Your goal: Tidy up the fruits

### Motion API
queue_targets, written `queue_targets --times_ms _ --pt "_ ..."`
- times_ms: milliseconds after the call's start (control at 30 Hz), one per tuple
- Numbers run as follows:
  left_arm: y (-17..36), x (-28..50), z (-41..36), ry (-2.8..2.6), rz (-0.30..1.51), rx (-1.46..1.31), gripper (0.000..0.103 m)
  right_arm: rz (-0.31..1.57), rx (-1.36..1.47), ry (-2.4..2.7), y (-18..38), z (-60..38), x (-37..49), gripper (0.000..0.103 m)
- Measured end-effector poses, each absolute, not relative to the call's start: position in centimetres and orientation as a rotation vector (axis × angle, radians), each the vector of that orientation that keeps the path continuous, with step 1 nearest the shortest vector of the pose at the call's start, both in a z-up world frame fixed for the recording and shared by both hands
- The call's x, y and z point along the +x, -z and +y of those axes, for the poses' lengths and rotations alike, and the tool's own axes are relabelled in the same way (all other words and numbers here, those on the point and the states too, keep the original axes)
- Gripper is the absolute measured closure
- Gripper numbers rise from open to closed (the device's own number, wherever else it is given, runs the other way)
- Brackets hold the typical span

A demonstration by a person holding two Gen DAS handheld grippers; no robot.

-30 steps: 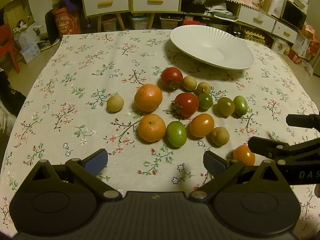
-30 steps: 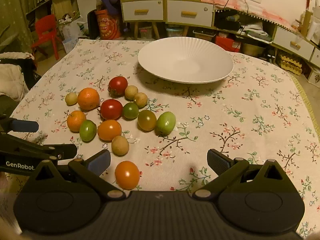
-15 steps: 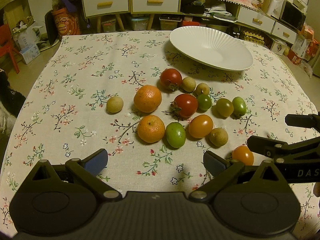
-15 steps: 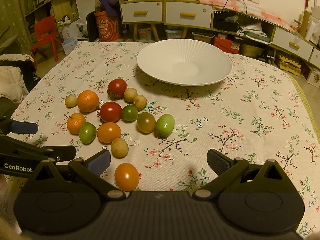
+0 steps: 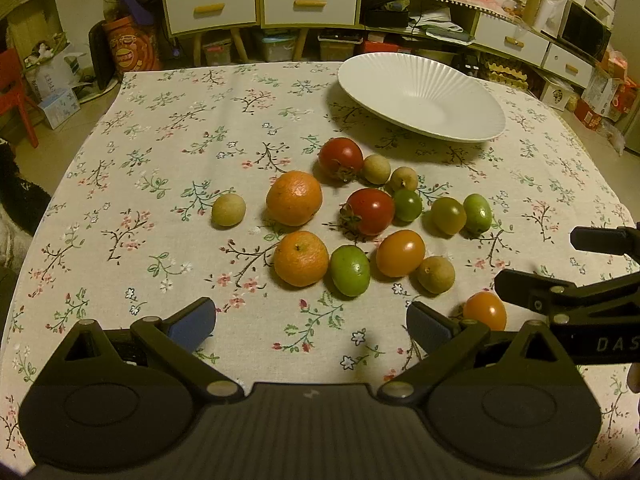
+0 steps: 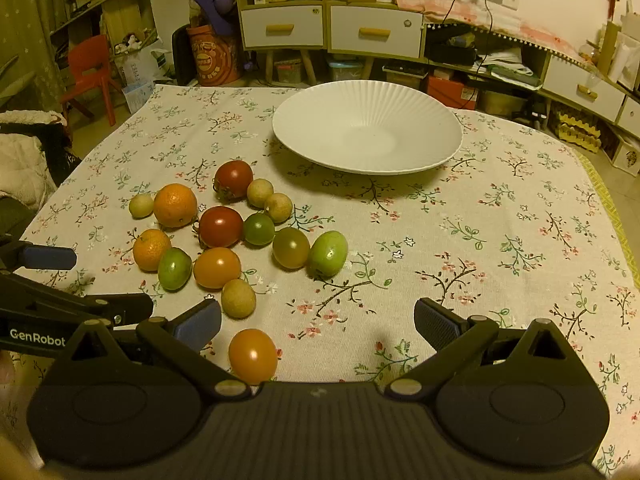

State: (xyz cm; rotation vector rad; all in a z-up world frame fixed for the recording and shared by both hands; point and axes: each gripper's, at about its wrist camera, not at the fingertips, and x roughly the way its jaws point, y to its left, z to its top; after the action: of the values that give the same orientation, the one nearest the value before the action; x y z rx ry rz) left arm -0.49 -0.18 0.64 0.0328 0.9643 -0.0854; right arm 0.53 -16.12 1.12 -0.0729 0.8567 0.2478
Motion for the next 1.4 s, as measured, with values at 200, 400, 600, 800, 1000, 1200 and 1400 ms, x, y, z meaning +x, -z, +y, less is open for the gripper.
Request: queue_targets --times_ms 200,400,600,800,1000,1200,1400 --pt "-0.6 -0.5 -0.2 0.086 0.963 0.032 0.0 0.854 -0.073 -0.247 -1.2 -16.1 0.5 0.0" --pt "-0.7 -0.4 0.0 0.088 0.925 0.038 0.0 0.841 -0.08 -0.239 -1.3 -16.3 0.7 0.0" --pt "-0.2 -0.5 0.8 0.128 0.853 0.038 0.0 0.833 -0.092 -0.28 -0.8 -16.6 0.7 0.0" --pt "1.0 0.3 1.8 0.162 0.876 0.0 0.0 0.847 -0.108 -0.342 -0.4 -16.2 0.3 0.0" --pt "1.6 0.7 2.0 0.129 0.927 0.019 0.0 0.888 -0.138 -0.379 0.2 -15.2 -0.2 0.0" --pt "1.9 0.8 2.3 0.114 0.94 0.049 0.0 0.933 -0.173 -0.387 1.1 -14.5 -0.4 0.0" --pt "2.4 1.1 2.8 0.1 0.966 0.046 0.0 0.966 -0.196 -0.391 2.0 -14.0 -0.5 0.0"
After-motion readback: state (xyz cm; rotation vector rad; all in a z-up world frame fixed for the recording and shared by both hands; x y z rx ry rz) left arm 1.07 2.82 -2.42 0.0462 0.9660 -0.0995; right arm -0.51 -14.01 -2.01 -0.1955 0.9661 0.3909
